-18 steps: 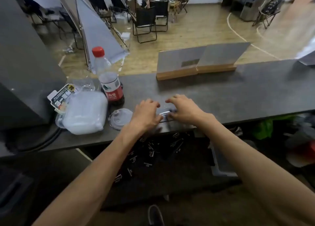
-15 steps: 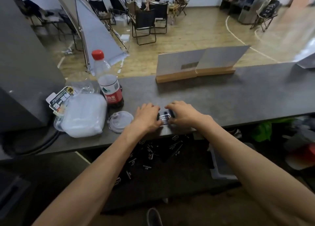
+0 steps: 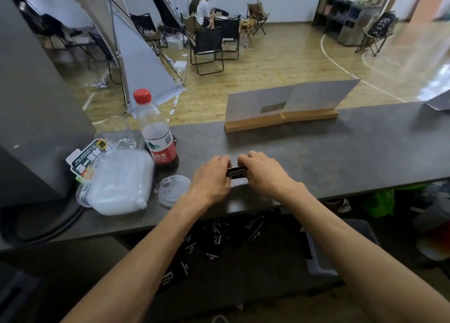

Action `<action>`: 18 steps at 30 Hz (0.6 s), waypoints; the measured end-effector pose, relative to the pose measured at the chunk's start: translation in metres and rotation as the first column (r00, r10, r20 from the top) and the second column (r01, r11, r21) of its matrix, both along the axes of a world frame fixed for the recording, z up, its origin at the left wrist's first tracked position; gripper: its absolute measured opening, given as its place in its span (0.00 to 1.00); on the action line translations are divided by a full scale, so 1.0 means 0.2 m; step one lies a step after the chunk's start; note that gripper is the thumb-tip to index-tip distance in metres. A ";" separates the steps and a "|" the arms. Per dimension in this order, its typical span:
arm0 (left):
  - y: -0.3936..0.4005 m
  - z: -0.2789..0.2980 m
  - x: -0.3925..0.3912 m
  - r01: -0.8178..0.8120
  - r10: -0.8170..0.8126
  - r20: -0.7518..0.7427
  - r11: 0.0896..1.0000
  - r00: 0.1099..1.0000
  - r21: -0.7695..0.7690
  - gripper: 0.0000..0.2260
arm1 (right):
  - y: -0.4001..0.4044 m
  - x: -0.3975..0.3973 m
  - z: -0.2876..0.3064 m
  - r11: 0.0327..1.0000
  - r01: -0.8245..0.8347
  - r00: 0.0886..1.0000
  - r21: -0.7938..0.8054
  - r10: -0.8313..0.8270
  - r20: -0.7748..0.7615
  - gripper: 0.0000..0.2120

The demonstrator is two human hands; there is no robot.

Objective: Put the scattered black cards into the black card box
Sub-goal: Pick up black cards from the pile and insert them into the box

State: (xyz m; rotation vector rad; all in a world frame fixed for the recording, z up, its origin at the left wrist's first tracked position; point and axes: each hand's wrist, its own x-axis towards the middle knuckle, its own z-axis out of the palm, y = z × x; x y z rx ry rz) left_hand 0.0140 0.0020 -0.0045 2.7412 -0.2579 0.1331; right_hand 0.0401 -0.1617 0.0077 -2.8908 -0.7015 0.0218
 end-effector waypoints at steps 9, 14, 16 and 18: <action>0.06 0.02 -0.26 0.086 -0.090 0.000 0.948 0.996 -0.307 0.04 | 0.02 -0.25 0.00 0.993 -0.097 0.994 0.063 0.100 -0.043 0.05; 0.14 -0.16 -0.58 0.129 -0.158 -0.055 0.930 0.986 -0.345 0.06 | 0.03 -0.51 -0.19 0.968 -0.215 0.971 0.128 0.226 -0.079 0.04; 0.17 -0.36 -0.61 0.117 -0.152 -0.073 0.929 0.986 -0.350 0.07 | 0.05 -0.54 -0.38 0.968 -0.226 0.969 0.108 0.235 -0.075 0.07; 0.20 -0.60 -0.62 0.105 -0.147 -0.096 0.931 0.984 -0.348 0.07 | 0.07 -0.55 -0.61 0.965 -0.235 0.968 0.114 0.243 -0.059 0.10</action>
